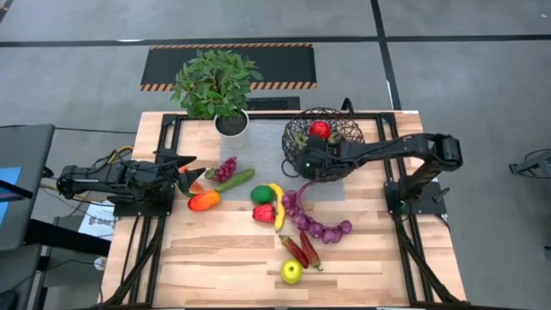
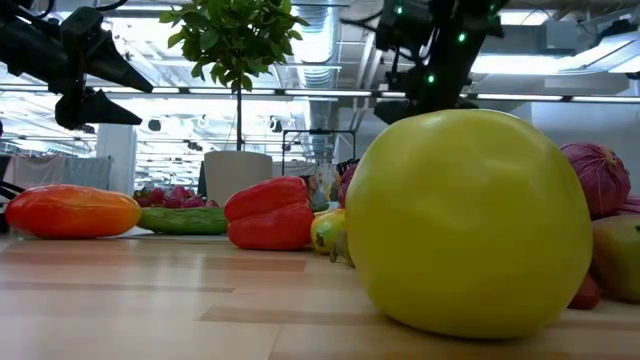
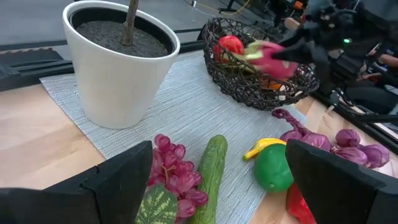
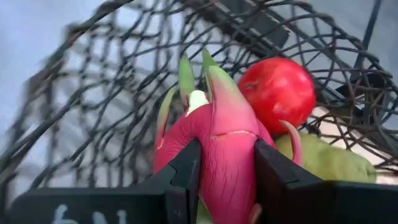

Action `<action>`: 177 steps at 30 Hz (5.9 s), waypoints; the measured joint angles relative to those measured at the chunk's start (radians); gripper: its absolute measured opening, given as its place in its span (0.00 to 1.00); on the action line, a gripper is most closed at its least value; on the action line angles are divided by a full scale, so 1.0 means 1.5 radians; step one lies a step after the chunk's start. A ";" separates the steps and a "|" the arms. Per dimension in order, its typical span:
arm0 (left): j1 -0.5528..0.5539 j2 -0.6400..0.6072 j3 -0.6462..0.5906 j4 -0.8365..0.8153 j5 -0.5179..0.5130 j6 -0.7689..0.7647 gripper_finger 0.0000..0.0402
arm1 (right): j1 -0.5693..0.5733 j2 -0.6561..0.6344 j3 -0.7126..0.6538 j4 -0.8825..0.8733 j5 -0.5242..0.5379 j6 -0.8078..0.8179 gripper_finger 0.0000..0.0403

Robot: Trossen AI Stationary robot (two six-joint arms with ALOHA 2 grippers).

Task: Build produce basket
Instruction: Put the dragon fruit into the wire basket, then put the red bell pepper into the wire basket

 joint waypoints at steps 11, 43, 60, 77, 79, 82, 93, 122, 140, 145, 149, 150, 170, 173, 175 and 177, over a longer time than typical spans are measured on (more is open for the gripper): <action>0.000 0.000 0.000 0.000 0.000 0.003 0.88 | -0.040 0.001 -0.015 0.042 -0.084 0.034 0.50; 0.000 0.000 0.000 0.000 0.018 -0.009 0.88 | 0.206 0.062 0.098 0.291 -0.160 -0.198 0.73; 0.000 0.000 0.000 -0.008 0.023 -0.025 0.88 | 0.245 0.285 0.098 0.506 -0.211 -0.292 0.73; 0.000 0.000 0.000 -0.017 0.022 -0.027 0.88 | 0.244 0.282 0.100 0.414 -0.258 -0.246 0.73; 0.000 0.000 0.000 -0.017 0.022 -0.029 0.88 | 0.244 0.281 0.101 0.403 -0.273 -0.228 0.73; 0.000 0.000 0.000 -0.017 0.022 -0.035 0.88 | 0.245 0.280 0.101 0.389 -0.287 -0.215 0.73; 0.000 0.000 0.000 -0.017 0.022 -0.039 0.88 | 0.249 0.281 0.101 0.343 -0.309 -0.201 0.71; 0.000 0.000 0.000 -0.020 0.021 -0.037 0.88 | 0.249 0.264 0.205 0.289 -0.333 -0.265 0.51; 0.000 0.001 0.001 -0.029 0.016 -0.035 0.88 | 0.156 0.045 0.214 0.060 -0.043 -0.227 0.54; 0.000 0.001 0.001 -0.029 0.012 -0.035 0.88 | 0.094 0.025 0.214 -0.025 0.033 -0.092 0.55; 0.000 0.001 0.001 -0.029 0.008 -0.035 0.88 | 0.039 0.039 0.214 -0.076 0.041 -0.011 0.55; 0.000 0.001 0.001 -0.030 0.008 -0.035 0.88 | 0.026 0.050 0.214 -0.079 0.040 0.000 0.55; 0.000 0.001 0.001 -0.030 0.004 -0.039 0.88 | -0.056 0.209 0.215 -0.079 -0.055 0.103 0.63; 0.000 0.001 0.000 -0.030 0.004 -0.039 0.88 | -0.057 0.205 0.214 -0.081 -0.060 0.095 0.66; 0.000 0.001 0.000 -0.030 0.004 -0.039 0.88 | -0.057 0.198 0.214 -0.078 -0.068 0.073 0.69; 0.000 0.001 0.000 -0.030 0.004 -0.039 0.88 | -0.056 0.188 0.214 -0.080 -0.078 0.048 0.73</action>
